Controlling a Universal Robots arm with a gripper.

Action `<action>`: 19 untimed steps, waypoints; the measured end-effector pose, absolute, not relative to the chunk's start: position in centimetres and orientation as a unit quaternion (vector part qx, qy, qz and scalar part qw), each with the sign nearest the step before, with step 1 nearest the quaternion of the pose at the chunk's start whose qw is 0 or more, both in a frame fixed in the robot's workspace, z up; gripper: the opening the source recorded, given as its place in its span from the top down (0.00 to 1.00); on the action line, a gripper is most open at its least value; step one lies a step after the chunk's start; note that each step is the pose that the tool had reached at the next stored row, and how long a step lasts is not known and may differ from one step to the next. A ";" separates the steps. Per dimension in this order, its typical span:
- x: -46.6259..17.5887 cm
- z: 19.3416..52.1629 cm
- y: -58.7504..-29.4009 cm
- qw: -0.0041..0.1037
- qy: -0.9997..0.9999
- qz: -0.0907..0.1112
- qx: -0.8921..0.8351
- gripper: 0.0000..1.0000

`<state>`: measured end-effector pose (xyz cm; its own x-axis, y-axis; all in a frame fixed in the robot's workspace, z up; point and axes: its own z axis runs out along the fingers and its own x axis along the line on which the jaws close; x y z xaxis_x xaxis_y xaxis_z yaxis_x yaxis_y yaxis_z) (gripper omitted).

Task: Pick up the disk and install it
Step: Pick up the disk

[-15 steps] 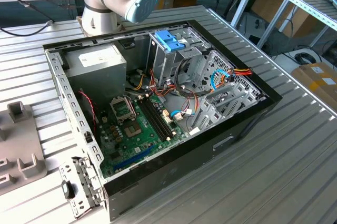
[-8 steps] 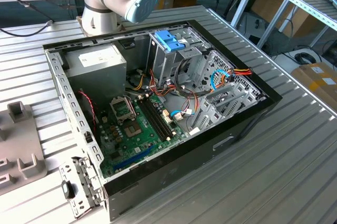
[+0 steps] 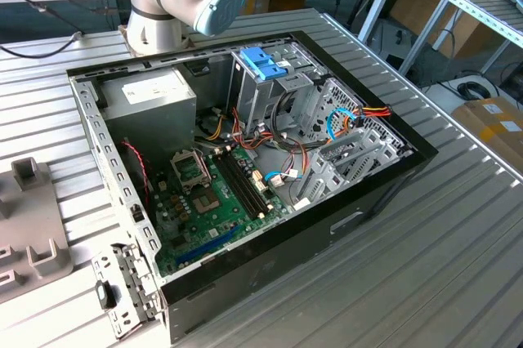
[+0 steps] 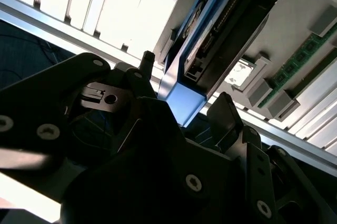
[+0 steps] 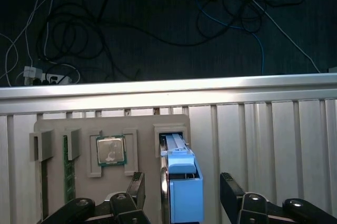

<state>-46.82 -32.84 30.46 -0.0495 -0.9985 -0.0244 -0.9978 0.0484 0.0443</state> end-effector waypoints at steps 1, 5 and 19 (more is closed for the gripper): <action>-46.8 30.4 -32.8 0.006 -0.724 -0.024 0.689 0.33; -46.9 30.2 -32.8 0.006 -0.724 -0.024 0.689 0.33; -46.9 29.5 -32.9 0.006 -0.724 -0.024 0.689 0.33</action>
<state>-46.91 -32.86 29.52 -0.0495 -0.9985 -0.0244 -0.9978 0.0484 0.0443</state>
